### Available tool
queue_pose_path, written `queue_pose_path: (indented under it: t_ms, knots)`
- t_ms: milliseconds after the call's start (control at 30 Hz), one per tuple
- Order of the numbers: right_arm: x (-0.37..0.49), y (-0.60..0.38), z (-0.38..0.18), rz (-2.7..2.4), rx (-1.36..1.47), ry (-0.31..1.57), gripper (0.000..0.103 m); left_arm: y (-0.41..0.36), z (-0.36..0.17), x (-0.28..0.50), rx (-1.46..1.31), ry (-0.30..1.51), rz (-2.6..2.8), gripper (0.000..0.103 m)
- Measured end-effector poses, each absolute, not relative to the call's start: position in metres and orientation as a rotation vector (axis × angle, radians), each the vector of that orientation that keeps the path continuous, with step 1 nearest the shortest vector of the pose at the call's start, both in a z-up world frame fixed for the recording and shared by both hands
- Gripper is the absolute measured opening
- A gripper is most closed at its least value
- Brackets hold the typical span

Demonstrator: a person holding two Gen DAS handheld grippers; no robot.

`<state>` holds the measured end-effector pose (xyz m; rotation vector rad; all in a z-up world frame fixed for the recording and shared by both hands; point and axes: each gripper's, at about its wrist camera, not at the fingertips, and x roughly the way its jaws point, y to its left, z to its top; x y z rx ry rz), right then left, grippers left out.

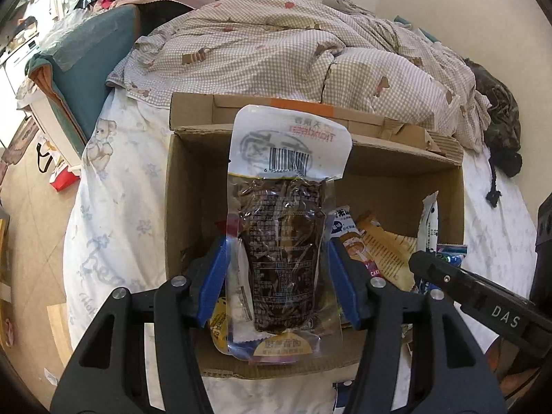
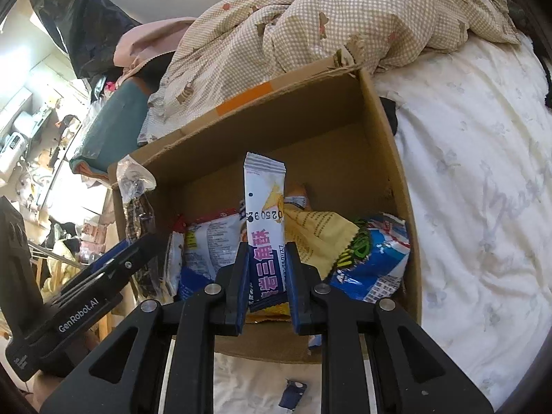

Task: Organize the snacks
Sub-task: 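Carry both bars over the box and lower them inside, then open both grippers to release the bars into the box, then move both open grippers back toward the two remaining bars on the sheet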

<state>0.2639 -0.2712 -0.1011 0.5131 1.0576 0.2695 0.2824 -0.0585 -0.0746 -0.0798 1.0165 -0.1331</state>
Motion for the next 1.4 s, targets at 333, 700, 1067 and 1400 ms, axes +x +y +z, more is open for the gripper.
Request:
queue_pose_path:
  t_ms: [333,700,1067,1400]
  knots:
    - [0.260,-0.285,-0.087,0.298,0.618,0.963,0.024,-0.062,-0.065,0.278,-0.145,0.964,-0.196,0.063]
    - [0.262,-0.285,-0.091,0.254,0.585,1.002,0.032,-0.061,-0.061,0.272,-0.087,0.941,-0.160,0.082]
    - [0.253,-0.286,-0.081,0.236,0.550,0.974,0.062,-0.041,-0.042,0.253,-0.097,0.867,-0.141,0.082]
    - [0.214,-0.304,-0.061,0.211,0.573,0.944,0.062,-0.021,-0.025,0.221,-0.106,0.834,-0.120,0.082]
